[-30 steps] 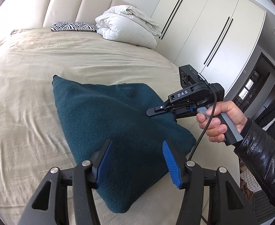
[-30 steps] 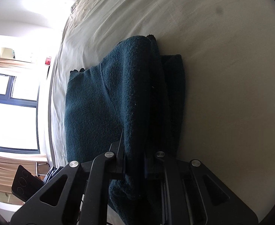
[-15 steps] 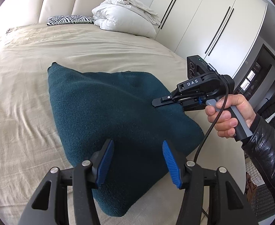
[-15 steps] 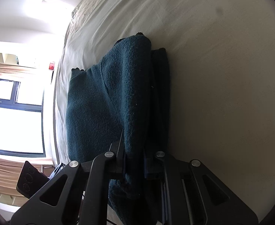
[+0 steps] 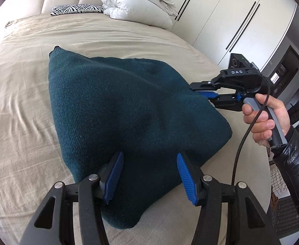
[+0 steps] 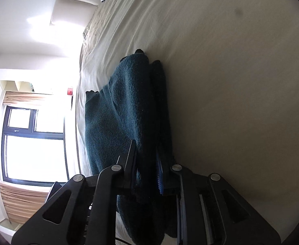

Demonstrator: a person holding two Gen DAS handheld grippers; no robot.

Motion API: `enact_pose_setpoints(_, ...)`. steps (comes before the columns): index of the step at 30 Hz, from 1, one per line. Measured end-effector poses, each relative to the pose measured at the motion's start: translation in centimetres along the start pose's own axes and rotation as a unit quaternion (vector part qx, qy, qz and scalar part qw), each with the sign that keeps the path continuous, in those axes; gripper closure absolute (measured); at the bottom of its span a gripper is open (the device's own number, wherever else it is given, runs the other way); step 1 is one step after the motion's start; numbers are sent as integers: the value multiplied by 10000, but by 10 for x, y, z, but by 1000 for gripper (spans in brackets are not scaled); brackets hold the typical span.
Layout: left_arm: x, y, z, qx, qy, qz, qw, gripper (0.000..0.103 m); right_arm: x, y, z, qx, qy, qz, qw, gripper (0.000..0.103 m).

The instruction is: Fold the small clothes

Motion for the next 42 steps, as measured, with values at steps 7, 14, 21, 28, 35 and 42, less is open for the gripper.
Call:
enact_pose_setpoints(7,1,-4,-4,-33,97,77,9999,45,-72,-38,27,-133,752,555,9955,81)
enact_pose_setpoints(14,-1,-10,0,-85,24,206,9997,45,-21,-55,-17,-389,376,-75,9985,89)
enact_pose_setpoints(21,-5,-13,3,-31,-74,402,9992,45,5,-55,13,8,816,-335,9961,95)
enact_pose_setpoints(28,-6,5,25,238,-37,471,9986,45,-47,-67,51,13,1201,207,9926,90)
enact_pose_setpoints(35,-19,38,21,400,-13,482,9980,45,6,-92,21,-311,777,-174,9963,90)
enact_pose_setpoints(42,-39,35,-4,313,-105,821,9961,45,24,-85,47,-58,960,-332,9948,94)
Point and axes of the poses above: each gripper's, at about its wrist camera, not at the fingertips, and z roughly against the way its jaws point, x to its right, y to its top, the point moved 10 cm from there along -z, roughly the way its jaws point, and after that the axes turned 13 degrees about x, right-handed, at the moved point
